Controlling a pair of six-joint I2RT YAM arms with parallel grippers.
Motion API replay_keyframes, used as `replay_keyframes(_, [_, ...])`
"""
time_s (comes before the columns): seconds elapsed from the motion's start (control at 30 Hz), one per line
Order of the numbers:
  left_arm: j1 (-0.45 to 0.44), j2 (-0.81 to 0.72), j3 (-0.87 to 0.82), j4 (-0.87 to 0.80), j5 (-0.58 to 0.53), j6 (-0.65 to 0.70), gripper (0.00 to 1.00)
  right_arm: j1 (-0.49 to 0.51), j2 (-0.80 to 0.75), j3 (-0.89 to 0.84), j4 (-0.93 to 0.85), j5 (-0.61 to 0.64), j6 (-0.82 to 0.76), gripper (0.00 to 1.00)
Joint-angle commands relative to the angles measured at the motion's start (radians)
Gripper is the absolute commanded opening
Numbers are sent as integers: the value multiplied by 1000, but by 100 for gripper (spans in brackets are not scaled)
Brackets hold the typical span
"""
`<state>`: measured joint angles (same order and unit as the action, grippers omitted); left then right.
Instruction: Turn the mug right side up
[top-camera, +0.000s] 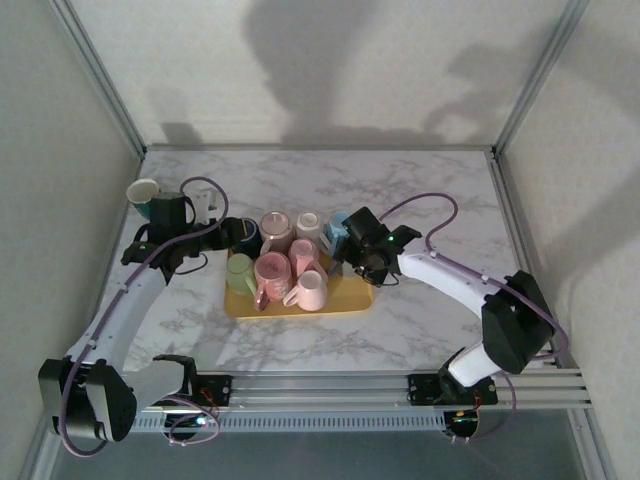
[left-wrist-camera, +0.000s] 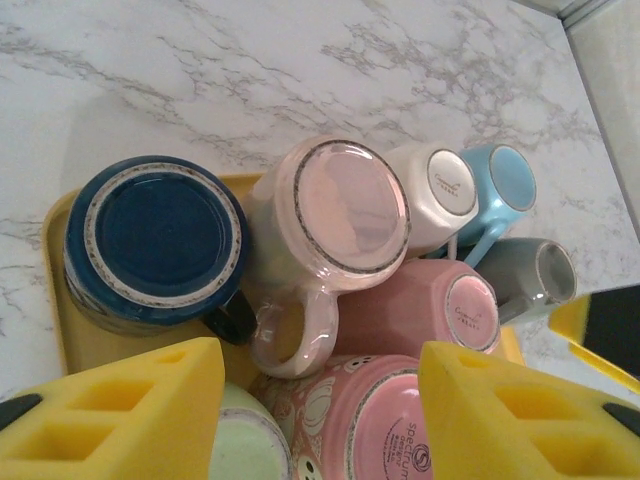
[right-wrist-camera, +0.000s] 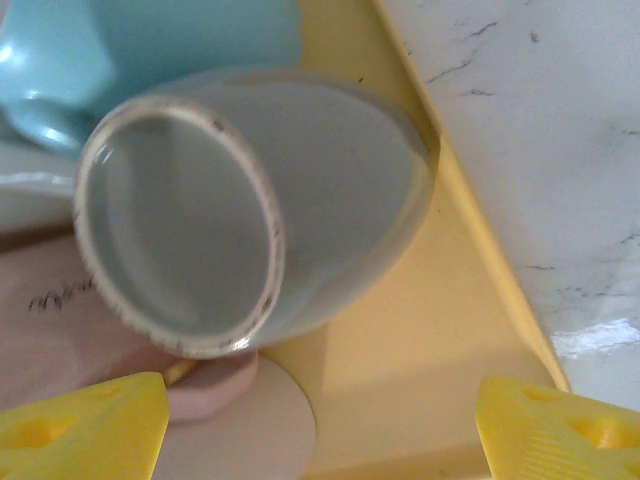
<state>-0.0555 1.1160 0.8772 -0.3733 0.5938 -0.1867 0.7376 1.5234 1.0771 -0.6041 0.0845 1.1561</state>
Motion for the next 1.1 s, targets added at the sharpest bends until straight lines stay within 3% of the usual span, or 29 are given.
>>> replay_keyframes(0.0, [-5,-24,-10,46,35,12,54,4,48,42,40,47,129,82])
replay_keyframes(0.53, [-4,-1,-3,54,42,26,54,4,205,137,40,77,137,84])
replay_keyframes(0.67, [-4,7,0,51,38,26,54,34,206,130,22,76,117,80])
replay_keyframes(1.07, [-4,11,-14,63,31,22,54,37,136,94,-54,61,-192,66])
